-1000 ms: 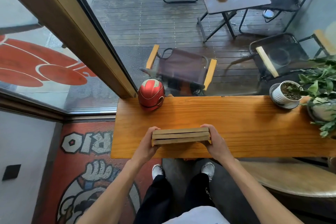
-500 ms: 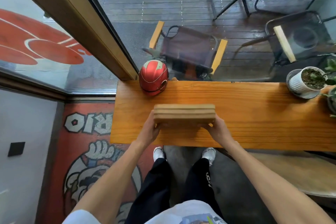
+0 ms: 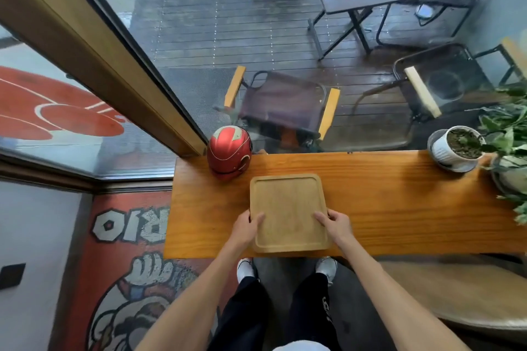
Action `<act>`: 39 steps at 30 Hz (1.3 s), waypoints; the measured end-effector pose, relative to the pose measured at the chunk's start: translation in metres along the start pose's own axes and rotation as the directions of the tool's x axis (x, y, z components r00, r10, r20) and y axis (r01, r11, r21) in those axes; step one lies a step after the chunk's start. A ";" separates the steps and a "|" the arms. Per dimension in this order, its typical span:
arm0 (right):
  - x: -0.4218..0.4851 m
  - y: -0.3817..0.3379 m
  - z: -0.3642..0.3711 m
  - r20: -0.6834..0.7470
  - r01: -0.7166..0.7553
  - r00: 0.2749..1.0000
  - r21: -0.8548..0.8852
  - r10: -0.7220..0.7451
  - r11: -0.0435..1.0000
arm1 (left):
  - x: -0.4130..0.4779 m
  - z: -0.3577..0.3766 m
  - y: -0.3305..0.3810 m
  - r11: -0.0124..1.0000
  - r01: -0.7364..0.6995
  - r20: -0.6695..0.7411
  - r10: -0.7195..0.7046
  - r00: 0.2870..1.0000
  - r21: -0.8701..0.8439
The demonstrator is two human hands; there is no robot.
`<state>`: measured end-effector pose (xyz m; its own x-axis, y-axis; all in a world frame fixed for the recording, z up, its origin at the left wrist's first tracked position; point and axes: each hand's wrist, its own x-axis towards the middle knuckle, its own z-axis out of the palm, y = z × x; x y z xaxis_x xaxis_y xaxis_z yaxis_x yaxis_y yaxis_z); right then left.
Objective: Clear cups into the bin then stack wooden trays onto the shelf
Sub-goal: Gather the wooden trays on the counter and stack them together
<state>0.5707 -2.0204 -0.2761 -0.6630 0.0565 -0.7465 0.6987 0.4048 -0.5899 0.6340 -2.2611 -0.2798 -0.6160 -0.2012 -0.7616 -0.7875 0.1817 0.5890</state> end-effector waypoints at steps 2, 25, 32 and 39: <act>-0.004 0.013 0.002 -0.023 -0.038 0.999 0.011 0.038 0.999 | -0.005 0.010 -0.006 1.000 -0.008 -0.024 0.009 1.000 0.022; -0.025 0.013 0.023 -0.216 -0.119 0.972 -0.128 0.090 0.985 | -0.010 0.027 -0.024 0.999 0.042 -0.222 -0.035 0.974 0.028; -0.019 0.013 0.022 -0.222 -0.149 0.968 -0.127 0.118 0.981 | -0.004 0.031 -0.030 0.996 0.047 -0.268 -0.026 0.963 0.072; -0.014 0.017 0.021 -0.180 -0.161 0.971 0.004 0.159 0.987 | 0.005 0.029 -0.025 0.986 0.128 -0.230 -0.101 0.968 0.104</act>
<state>0.5977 -2.0330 -0.2824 -0.5805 0.2838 -0.7632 0.7977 0.3863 -0.4631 0.6513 -2.2389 -0.3063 -0.5214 -0.4348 -0.7342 -0.8532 0.2540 0.4555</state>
